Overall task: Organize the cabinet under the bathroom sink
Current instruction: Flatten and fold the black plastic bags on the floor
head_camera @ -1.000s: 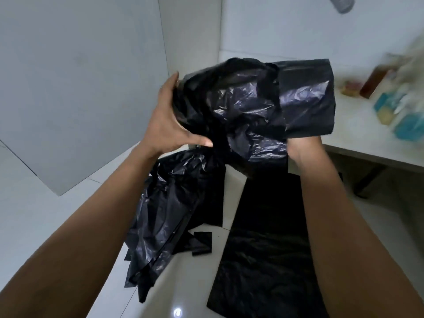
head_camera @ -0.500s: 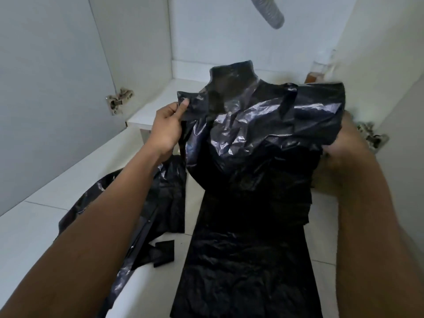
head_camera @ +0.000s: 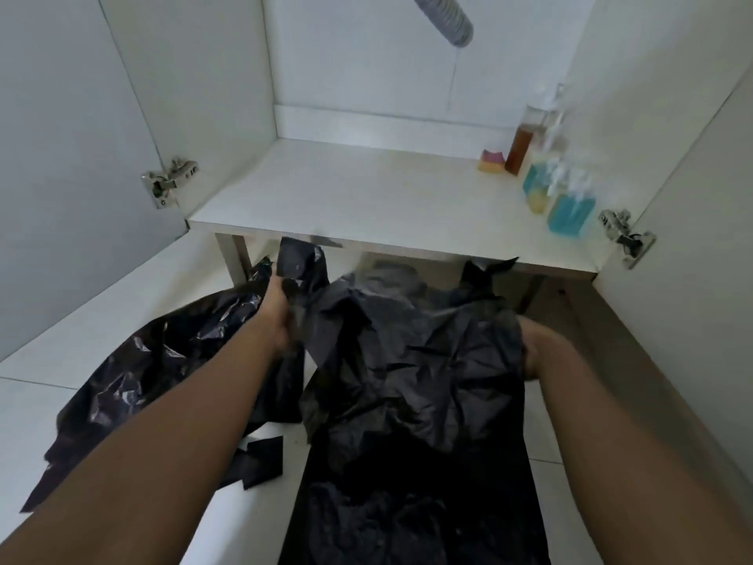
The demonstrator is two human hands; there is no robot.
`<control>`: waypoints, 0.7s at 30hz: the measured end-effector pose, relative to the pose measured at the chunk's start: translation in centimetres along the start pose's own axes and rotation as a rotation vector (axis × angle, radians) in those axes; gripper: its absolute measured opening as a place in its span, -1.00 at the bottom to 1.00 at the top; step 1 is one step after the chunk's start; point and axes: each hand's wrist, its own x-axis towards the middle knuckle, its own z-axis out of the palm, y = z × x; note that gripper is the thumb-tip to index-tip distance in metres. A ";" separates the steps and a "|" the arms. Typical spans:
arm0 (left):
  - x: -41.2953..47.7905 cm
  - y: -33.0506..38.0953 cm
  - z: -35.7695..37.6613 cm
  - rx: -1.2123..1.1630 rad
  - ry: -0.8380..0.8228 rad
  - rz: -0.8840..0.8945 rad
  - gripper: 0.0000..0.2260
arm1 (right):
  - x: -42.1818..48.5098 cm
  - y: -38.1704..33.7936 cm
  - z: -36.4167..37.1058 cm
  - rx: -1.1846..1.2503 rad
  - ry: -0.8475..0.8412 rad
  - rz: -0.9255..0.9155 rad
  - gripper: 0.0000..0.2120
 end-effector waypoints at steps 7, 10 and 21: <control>3.9 -5.9 -3.5 0.140 -0.121 -0.235 0.29 | 6.6 5.5 -1.2 0.257 0.190 0.095 -0.57; 3.2 -6.4 -3.0 0.300 -0.197 -0.238 -0.09 | 8.8 6.7 -2.0 0.367 0.252 0.017 -0.52; 3.2 -11.5 -0.5 0.350 -0.061 -0.317 -0.79 | 6.8 9.2 1.0 -0.677 0.631 -0.451 -0.63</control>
